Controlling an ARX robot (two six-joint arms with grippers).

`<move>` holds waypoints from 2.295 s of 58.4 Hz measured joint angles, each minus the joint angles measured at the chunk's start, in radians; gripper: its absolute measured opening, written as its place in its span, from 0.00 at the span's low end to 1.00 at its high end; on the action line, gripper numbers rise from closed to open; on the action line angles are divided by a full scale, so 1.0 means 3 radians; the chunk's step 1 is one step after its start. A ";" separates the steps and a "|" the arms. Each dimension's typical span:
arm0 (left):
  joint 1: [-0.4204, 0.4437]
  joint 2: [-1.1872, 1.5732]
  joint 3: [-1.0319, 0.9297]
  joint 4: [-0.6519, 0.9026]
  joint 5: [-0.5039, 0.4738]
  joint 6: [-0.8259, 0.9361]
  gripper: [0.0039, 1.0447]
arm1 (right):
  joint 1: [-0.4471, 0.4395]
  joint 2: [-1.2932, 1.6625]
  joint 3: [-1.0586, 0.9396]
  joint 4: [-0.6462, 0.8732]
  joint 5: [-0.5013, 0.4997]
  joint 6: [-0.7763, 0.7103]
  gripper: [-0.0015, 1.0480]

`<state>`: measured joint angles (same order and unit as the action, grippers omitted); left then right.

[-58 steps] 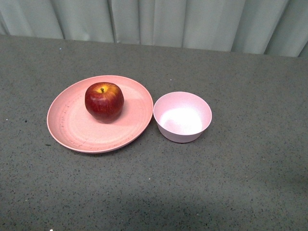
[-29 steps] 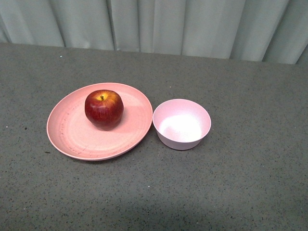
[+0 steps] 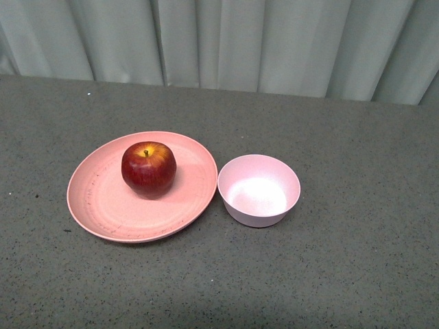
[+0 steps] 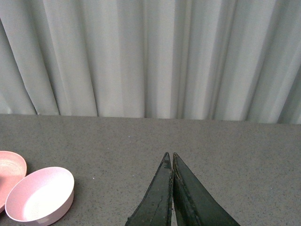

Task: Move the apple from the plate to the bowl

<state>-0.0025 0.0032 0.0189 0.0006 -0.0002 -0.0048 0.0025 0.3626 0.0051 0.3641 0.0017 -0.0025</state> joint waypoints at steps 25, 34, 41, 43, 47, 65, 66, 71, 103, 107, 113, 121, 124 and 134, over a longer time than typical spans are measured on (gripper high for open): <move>0.0000 0.0000 0.0000 0.0000 0.0000 0.0000 0.94 | 0.0000 -0.0478 0.0000 -0.0472 -0.0001 0.0000 0.01; 0.0000 0.0000 0.0000 0.0000 0.0000 0.0000 0.94 | 0.0000 -0.0599 0.0000 -0.0591 -0.0001 0.0000 0.01; 0.0000 0.0000 0.0000 0.0000 -0.0003 0.0000 0.94 | 0.0000 -0.1108 0.0003 -0.1186 -0.0009 0.0000 0.01; 0.0000 0.0000 0.0000 0.0000 0.0000 0.0000 0.94 | 0.0000 -0.1185 0.0003 -0.1193 -0.0010 0.0000 0.01; 0.0000 0.0000 0.0000 0.0000 0.0000 0.0000 0.94 | 0.0000 -0.1191 0.0003 -0.1207 -0.0009 0.0000 0.01; 0.0000 0.0000 0.0000 0.0000 -0.0001 0.0000 0.94 | 0.0000 -0.1194 0.0003 -0.1208 -0.0009 -0.0001 0.48; 0.0000 0.0000 0.0000 0.0000 -0.0001 0.0000 0.94 | 0.0000 -0.1194 0.0003 -0.1208 -0.0009 -0.0001 0.51; 0.0000 0.0000 0.0000 0.0000 -0.0001 0.0000 0.94 | 0.0000 -0.1194 0.0003 -0.1208 -0.0009 -0.0001 0.66; -0.0111 0.2347 0.0308 0.1672 -0.0008 -0.0378 0.94 | 0.0000 -0.1195 0.0003 -0.1208 -0.0010 0.0000 0.91; -0.0135 0.2881 0.0481 0.1904 0.0093 -0.0371 0.94 | 0.0000 -0.1195 0.0003 -0.1208 -0.0009 0.0000 0.91; -0.0217 0.3610 0.0793 0.1934 0.0229 -0.0310 0.94 | 0.0000 -0.1195 0.0003 -0.1208 -0.0009 0.0000 0.91; -0.0408 0.4465 0.1265 0.1827 0.0348 -0.0172 0.94 | 0.0000 -0.1195 0.0003 -0.1208 -0.0010 0.0000 0.91; -0.0462 0.4673 0.1424 0.1755 0.0324 -0.0146 0.94 | 0.0000 -0.1195 0.0003 -0.1208 -0.0010 0.0000 0.91; -0.0586 0.5357 0.2005 0.1502 0.0252 -0.0086 0.94 | 0.0000 -0.1195 0.0003 -0.1208 -0.0009 0.0000 0.91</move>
<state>-0.1783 1.6104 0.6205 0.4511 0.0753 -0.0307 0.0025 0.0040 0.0059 0.0017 -0.0010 -0.0025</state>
